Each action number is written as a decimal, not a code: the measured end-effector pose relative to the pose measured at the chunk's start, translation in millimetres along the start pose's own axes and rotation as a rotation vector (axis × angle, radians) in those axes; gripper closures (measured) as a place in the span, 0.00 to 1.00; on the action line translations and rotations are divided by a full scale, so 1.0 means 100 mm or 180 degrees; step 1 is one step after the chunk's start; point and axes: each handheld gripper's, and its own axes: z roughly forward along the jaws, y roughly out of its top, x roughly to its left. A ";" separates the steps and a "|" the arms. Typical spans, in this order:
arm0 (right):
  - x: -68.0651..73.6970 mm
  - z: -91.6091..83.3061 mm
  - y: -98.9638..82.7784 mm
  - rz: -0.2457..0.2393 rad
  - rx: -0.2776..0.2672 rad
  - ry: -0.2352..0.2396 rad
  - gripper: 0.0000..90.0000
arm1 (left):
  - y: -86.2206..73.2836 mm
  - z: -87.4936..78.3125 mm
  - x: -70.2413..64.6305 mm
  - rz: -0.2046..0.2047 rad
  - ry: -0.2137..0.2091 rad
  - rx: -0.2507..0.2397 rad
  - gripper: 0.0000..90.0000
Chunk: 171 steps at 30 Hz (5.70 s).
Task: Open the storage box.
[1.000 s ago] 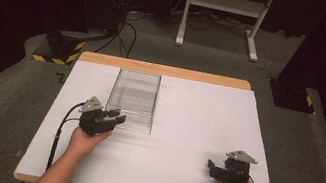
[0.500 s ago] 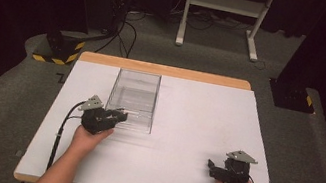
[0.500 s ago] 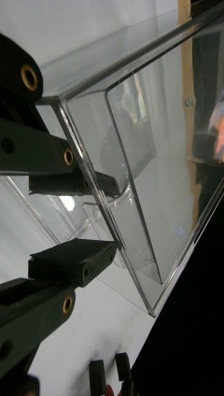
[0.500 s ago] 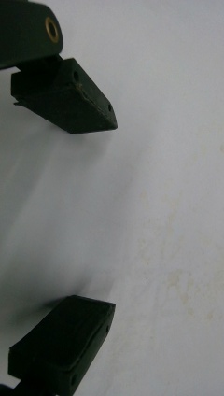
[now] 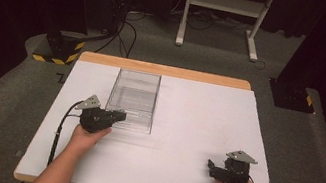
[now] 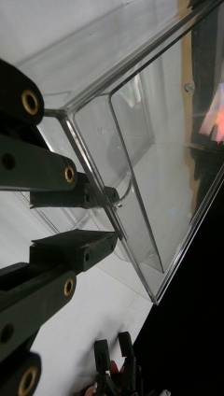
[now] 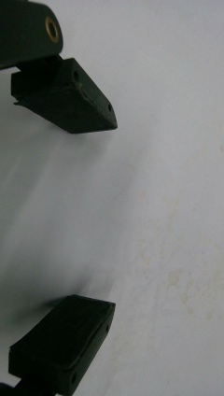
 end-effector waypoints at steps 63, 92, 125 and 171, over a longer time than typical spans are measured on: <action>0.00 0.00 0.00 0.0001 -0.0001 0.0001 0.13 | -0.28 -0.30 -0.26 0.0098 -0.0251 -0.0136 0.93; 0.00 0.00 0.00 0.0001 -0.0001 0.0001 0.13 | -0.49 -0.58 -0.60 0.0127 -0.0451 -0.0109 0.94; 0.00 0.00 0.00 0.0002 -0.0001 0.0002 0.13 | -0.73 -0.87 -0.94 0.0222 -0.0585 -0.0005 0.95; 0.00 0.00 0.00 0.0003 -0.0001 0.0001 0.13 | -0.26 -1.15 -0.65 0.0308 0.0169 -0.0516 0.81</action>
